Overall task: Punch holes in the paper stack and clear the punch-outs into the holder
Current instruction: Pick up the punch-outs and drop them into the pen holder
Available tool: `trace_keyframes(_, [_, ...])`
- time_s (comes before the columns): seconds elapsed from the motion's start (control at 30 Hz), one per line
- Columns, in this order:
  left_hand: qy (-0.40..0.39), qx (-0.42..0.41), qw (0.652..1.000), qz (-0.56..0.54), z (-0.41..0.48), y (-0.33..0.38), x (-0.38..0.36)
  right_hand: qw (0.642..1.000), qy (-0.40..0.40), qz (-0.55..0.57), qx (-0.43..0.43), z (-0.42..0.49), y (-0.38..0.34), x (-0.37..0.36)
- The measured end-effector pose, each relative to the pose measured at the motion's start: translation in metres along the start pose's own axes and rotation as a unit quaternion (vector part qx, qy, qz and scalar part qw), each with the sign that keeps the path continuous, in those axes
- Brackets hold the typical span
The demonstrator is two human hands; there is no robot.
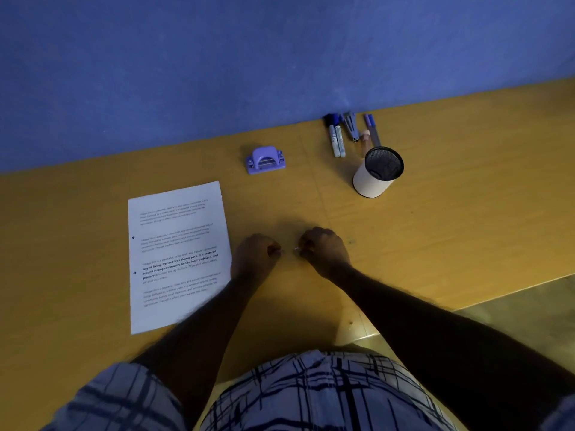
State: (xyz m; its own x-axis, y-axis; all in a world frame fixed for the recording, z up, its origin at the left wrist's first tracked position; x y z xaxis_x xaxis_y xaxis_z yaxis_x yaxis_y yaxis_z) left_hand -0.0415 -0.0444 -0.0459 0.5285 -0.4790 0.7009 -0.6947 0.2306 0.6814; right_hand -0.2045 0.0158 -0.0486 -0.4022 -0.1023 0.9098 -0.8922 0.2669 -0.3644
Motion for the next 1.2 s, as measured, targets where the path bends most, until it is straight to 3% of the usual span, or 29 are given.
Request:
trace_keyframes(0.3, [0.014,-0.004,0.999,0.033,0.005,0.001,-0.007,0.998,-0.032,-0.045,0.009,0.008,-0.006,-0.001])
trace_keyframes(0.73, [-0.054,-0.036,0.992,0.106,0.013,0.009,-0.008,0.984,-0.124,-0.125,0.016,0.013,-0.014,0.000])
trace_keyframes(0.93, [-0.072,-0.009,0.997,0.004,0.018,0.001,-0.001,0.990,-0.118,0.062,-0.054,0.010,0.015,0.024])
trace_keyframes(1.2, [-0.096,0.034,0.989,-0.112,0.030,-0.001,0.002,0.953,-0.102,0.265,-0.101,0.004,0.038,0.041])
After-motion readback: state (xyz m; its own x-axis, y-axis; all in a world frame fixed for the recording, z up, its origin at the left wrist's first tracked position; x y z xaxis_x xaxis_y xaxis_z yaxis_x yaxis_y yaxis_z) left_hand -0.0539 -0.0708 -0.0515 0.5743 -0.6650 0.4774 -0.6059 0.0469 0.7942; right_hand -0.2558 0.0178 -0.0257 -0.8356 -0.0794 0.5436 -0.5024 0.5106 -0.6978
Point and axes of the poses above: each hand's wrist, its own z-axis towards the middle knuckle, its own x-axis out of the back of the hand, y = z × x, the point moved 3 cm from there along z, towards the middle knuckle, and after that the axes turned 8 degrees about -z, right-handed, at the moved point
